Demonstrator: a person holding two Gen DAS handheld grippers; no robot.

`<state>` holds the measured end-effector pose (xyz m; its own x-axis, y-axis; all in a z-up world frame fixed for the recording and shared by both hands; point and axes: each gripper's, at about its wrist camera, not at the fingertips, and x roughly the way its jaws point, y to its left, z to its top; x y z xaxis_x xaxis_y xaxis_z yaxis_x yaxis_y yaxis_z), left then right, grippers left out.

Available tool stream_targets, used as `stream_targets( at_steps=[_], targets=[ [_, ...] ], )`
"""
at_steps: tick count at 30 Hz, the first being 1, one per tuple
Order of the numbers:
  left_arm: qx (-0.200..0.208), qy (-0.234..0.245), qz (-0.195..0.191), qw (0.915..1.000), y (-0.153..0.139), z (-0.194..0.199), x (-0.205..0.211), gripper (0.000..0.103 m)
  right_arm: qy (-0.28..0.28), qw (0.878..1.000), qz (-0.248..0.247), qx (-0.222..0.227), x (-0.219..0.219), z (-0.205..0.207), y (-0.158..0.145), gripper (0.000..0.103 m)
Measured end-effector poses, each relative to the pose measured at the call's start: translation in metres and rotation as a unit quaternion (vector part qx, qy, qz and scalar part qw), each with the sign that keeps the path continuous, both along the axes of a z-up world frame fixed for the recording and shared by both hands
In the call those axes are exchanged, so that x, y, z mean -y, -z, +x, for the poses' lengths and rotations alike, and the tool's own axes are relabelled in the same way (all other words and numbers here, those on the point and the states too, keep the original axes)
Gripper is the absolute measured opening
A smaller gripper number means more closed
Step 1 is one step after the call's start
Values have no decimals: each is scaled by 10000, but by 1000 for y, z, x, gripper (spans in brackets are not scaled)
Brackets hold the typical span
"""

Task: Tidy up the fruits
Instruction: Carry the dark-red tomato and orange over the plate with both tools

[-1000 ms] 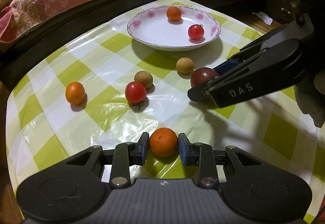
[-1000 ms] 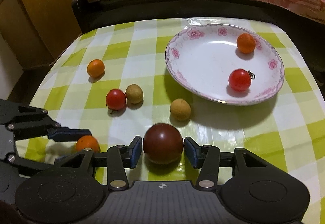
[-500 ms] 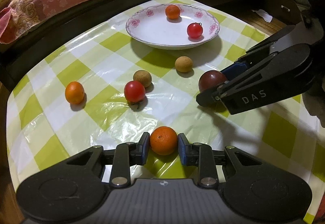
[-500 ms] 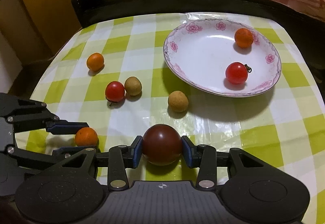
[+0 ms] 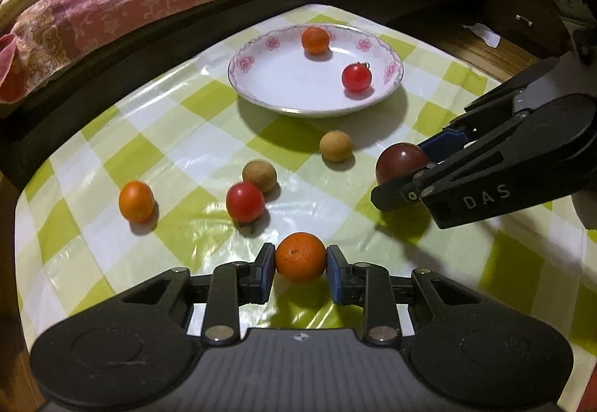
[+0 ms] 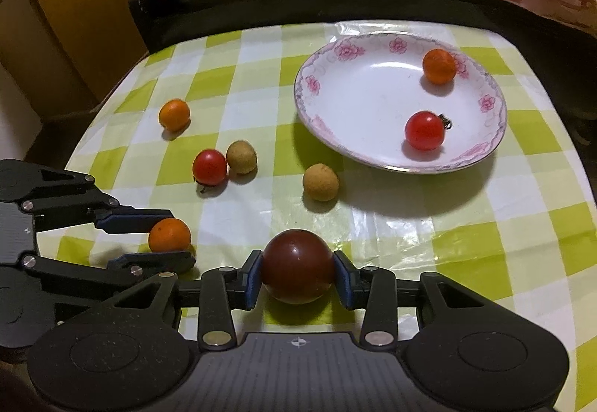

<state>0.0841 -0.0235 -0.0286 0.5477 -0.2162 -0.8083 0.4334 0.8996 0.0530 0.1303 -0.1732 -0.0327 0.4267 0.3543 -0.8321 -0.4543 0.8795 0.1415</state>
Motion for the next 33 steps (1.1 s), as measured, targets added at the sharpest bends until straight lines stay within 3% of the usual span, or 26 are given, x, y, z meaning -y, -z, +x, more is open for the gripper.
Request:
stream_targets(
  at_steps=[23,33],
  targets=[
    [580,99,-79,9982,-33,72,44,36,772,9956,354,402,39,36,-33,36],
    [446,70,-64,9990,-23,98,49,36,1030,9931,326,452,48,64,-28,36]
  ],
)
